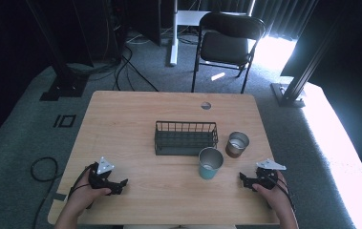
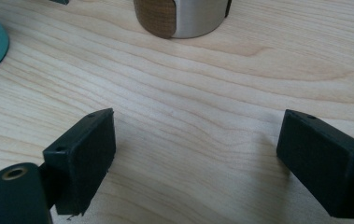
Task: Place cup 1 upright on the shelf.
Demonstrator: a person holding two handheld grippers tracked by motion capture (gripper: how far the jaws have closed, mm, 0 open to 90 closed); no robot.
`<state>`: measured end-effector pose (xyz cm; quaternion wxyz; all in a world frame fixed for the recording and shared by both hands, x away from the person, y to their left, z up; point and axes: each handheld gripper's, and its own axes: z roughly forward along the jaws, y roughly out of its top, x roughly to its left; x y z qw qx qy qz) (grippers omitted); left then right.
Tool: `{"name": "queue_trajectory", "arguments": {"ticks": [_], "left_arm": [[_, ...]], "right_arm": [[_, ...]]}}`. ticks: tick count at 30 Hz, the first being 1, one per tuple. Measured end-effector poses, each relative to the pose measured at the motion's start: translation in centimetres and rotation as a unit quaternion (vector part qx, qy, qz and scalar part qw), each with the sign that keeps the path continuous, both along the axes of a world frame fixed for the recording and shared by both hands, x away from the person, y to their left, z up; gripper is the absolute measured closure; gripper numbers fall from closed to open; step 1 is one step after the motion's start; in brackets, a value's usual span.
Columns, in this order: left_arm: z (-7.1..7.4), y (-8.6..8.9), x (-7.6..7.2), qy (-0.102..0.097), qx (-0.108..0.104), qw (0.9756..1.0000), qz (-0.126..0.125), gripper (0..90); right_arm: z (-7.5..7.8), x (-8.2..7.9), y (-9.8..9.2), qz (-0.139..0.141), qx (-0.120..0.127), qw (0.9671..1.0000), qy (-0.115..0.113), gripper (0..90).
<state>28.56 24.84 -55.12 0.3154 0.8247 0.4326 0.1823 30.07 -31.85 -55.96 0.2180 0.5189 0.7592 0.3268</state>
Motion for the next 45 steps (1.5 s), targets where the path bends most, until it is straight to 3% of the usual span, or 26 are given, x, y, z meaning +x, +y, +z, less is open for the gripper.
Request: {"name": "queue_trajectory", "arguments": {"ticks": [21,33,45], "left_arm": [[-0.1,-3.5,0.7,0.002,0.01,0.9985,-0.054,2.7],[-0.2,-6.3,1.5,0.002,0.008,0.9959,-0.09,2.8],[0.7,-9.1,1.8,-0.009,0.0,0.9919,-0.127,2.8]], "right_arm": [[0.0,0.0,0.0,0.0,0.0,1.0,0.0,11.4],[0.0,0.0,0.0,0.0,0.0,1.0,0.0,11.4],[0.0,0.0,0.0,0.0,0.001,1.0,0.0,11.4]]}}
